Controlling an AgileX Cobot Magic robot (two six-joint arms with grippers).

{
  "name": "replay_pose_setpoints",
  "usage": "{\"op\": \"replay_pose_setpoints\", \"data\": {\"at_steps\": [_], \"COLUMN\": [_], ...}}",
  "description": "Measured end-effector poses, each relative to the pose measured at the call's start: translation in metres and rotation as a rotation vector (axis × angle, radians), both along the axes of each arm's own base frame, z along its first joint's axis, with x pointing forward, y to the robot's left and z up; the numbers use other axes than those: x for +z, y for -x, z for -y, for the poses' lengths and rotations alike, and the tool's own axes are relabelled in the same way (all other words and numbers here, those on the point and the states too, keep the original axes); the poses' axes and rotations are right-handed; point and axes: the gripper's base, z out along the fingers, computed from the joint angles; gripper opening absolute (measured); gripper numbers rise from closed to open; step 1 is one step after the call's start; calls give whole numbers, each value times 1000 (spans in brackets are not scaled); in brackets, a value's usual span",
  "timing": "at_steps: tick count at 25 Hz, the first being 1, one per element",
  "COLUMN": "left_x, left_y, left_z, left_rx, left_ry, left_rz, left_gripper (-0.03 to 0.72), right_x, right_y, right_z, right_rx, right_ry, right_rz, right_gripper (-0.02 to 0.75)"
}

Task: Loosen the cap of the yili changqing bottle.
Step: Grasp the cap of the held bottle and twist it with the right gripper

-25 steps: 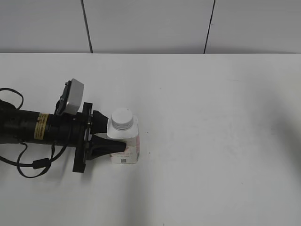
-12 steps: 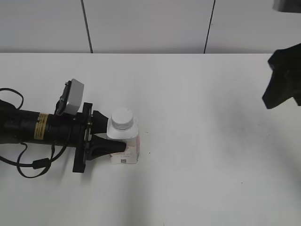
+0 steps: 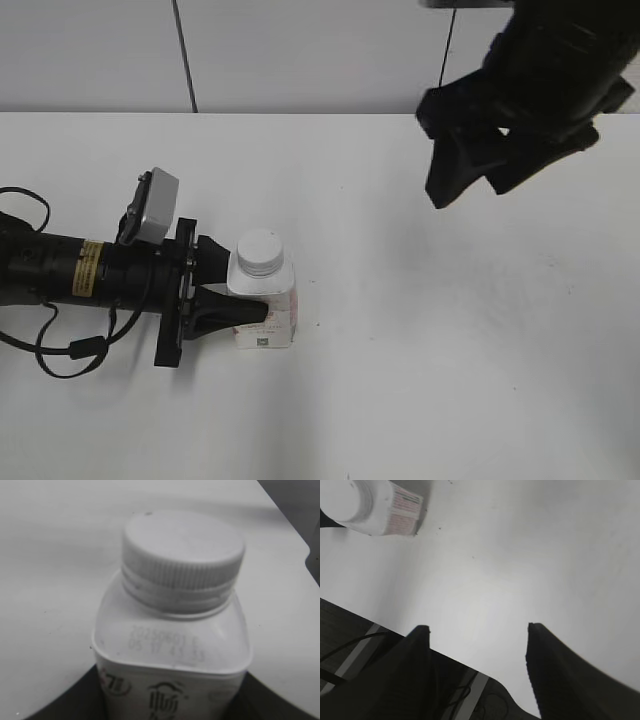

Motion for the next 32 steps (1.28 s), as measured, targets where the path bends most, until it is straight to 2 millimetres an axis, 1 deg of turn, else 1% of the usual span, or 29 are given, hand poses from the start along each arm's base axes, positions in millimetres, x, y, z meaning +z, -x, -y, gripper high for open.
{"op": "replay_pose_setpoints", "data": {"at_steps": [5,8,14,19,21,24,26,29,32], "left_x": [0,0,0,0,0,0,0,0,0], "left_y": [0,0,0,0,0,0,0,0,0], "left_z": [0,0,0,0,0,0,0,0,0], "left_rx": [0,0,0,-1,-1,-2,-2,-2,-2], "left_ry": [0,0,0,0,0,0,0,0,0], "left_rz": [0,0,0,0,0,0,0,0,0], "left_gripper": [335,334,334,334,334,334,334,334,334], "right_x": [0,-4,-18,-30,-35,-41,-44,-54,-63], "right_y": [-5,-6,-2,-4,-7,-10,-11,-15,-17], "right_z": [-38,-60,-102,-131,-139,-145,-147,-149,-150], "right_rx": [85,132,221,244,238,238,238,239,241], "right_ry": [-12,-13,0,-1,-1,3,10,34,57], "right_rz": [17,18,10,1,-3,-6,-8,-17,-23], "right_gripper": [480,480,480,480,480,480,480,482,515]}}
